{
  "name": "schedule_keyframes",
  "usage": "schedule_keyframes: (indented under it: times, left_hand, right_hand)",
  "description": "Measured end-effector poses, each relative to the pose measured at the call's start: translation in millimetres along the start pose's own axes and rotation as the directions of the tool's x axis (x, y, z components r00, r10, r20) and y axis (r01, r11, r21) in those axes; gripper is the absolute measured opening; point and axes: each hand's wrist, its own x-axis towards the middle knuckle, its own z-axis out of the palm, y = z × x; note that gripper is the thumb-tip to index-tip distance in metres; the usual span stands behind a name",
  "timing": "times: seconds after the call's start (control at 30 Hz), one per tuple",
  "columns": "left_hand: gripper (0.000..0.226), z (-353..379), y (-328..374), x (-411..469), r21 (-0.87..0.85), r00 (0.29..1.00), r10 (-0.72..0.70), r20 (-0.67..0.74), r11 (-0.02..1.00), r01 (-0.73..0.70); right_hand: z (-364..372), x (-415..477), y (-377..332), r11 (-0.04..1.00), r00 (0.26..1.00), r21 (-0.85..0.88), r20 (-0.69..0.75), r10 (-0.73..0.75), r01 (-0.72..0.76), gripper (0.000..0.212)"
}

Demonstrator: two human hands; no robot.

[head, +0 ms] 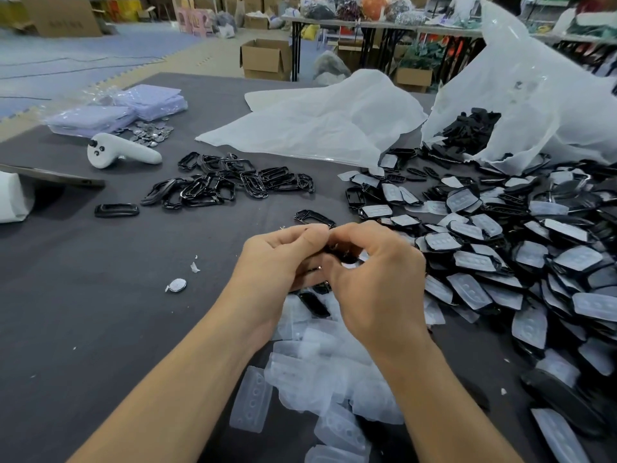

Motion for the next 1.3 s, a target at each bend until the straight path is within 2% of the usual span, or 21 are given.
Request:
schedule_keyframes:
  times: [0.1, 0.17, 0.23, 0.27, 0.3, 0.33, 0.4, 0.43, 0.5, 0.63, 0.77, 0.93, 1.13, 1.2, 1.27, 1.3]
  left_hand:
    - [0.018, -3, 3, 1, -0.071, 0.998, -0.035, -0.053, 0.997, 0.031]
    - [0.012, -7, 6, 3, -0.07, 0.996, -0.054, -0.072, 0.996, 0.048]
    - [0.019, -11, 9, 7, -0.021, 0.991, -0.048, -0.123, 0.999, 0.046]
    - [0.023, -13, 9, 8, 0.009, 0.988, -0.037, -0.151, 0.999, 0.039]
    - [0.026, -15, 10, 10, 0.033, 0.984, -0.024, -0.176, 0.999, 0.03]
    - [0.027, -17, 10, 11, 0.058, 0.98, -0.009, -0.2, 0.998, 0.021]
    - [0.03, -21, 9, 14, 0.12, 0.971, 0.025, -0.238, 0.993, 0.004]
    - [0.03, -22, 9, 14, 0.15, 0.968, 0.039, -0.246, 0.989, -0.002]
    - [0.031, -23, 9, 14, 0.174, 0.967, 0.057, -0.247, 0.985, -0.014]
    - [0.036, -22, 8, 13, 0.125, 0.982, 0.012, -0.186, 0.992, 0.012]
    - [0.033, -23, 7, 13, 0.022, 0.99, -0.017, -0.143, 1.0, 0.02]
    - [0.019, -20, 9, 13, -0.051, 0.976, 0.017, -0.216, 0.998, -0.028]
    - [0.018, -20, 13, 11, -0.068, 0.977, 0.044, -0.208, 0.996, -0.059]
    - [0.018, -21, 14, 10, -0.049, 0.979, 0.054, -0.194, 0.997, -0.064]
    - [0.016, -22, 15, 10, -0.024, 0.979, 0.066, -0.192, 0.997, -0.072]
    - [0.016, -22, 15, 10, -0.01, 0.978, 0.072, -0.193, 0.997, -0.076]
  right_hand:
    - [1, 1, 0, 1.0, 0.998, 0.011, 0.059, 0.004, -0.005, 0.027]
    - [-1, 3, -1, 0.978, 0.988, 0.174, 0.119, 0.093, -0.113, 0.029]
    - [-3, 7, -2, 0.864, 0.957, 0.415, 0.171, 0.234, -0.285, 0.03]
    - [-4, 10, 0, 0.817, 0.941, 0.467, 0.161, 0.299, -0.34, 0.029]
    - [-7, 12, 4, 0.818, 0.931, 0.449, 0.129, 0.341, -0.361, 0.025]
    - [-10, 14, 9, 0.865, 0.931, 0.349, 0.089, 0.353, -0.361, 0.023]
    - [-16, 16, 21, 0.947, 0.943, 0.0, 0.082, 0.321, -0.322, 0.021]
    - [-18, 16, 24, 0.947, 0.946, -0.144, 0.116, 0.303, -0.286, 0.017]
    - [-19, 16, 26, 0.925, 0.931, -0.299, 0.204, 0.301, -0.234, 0.008]
    - [-12, 14, 25, 0.835, 0.909, -0.54, 0.29, 0.3, -0.104, 0.028]
    - [-8, 11, 26, 0.828, 0.933, -0.553, 0.246, 0.262, -0.087, 0.022]
    - [-8, 12, 26, 0.888, 0.963, -0.428, 0.125, 0.24, -0.166, 0.003]
    - [-12, 14, 27, 0.928, 0.93, -0.147, 0.092, 0.357, -0.342, 0.017]
    - [-11, 14, 29, 0.936, 0.944, -0.198, 0.104, 0.315, -0.29, 0.016]
    - [-6, 13, 29, 0.924, 0.96, -0.337, 0.148, 0.239, -0.179, 0.005]
    - [-2, 12, 30, 0.907, 0.959, -0.403, 0.187, 0.214, -0.124, 0.02]
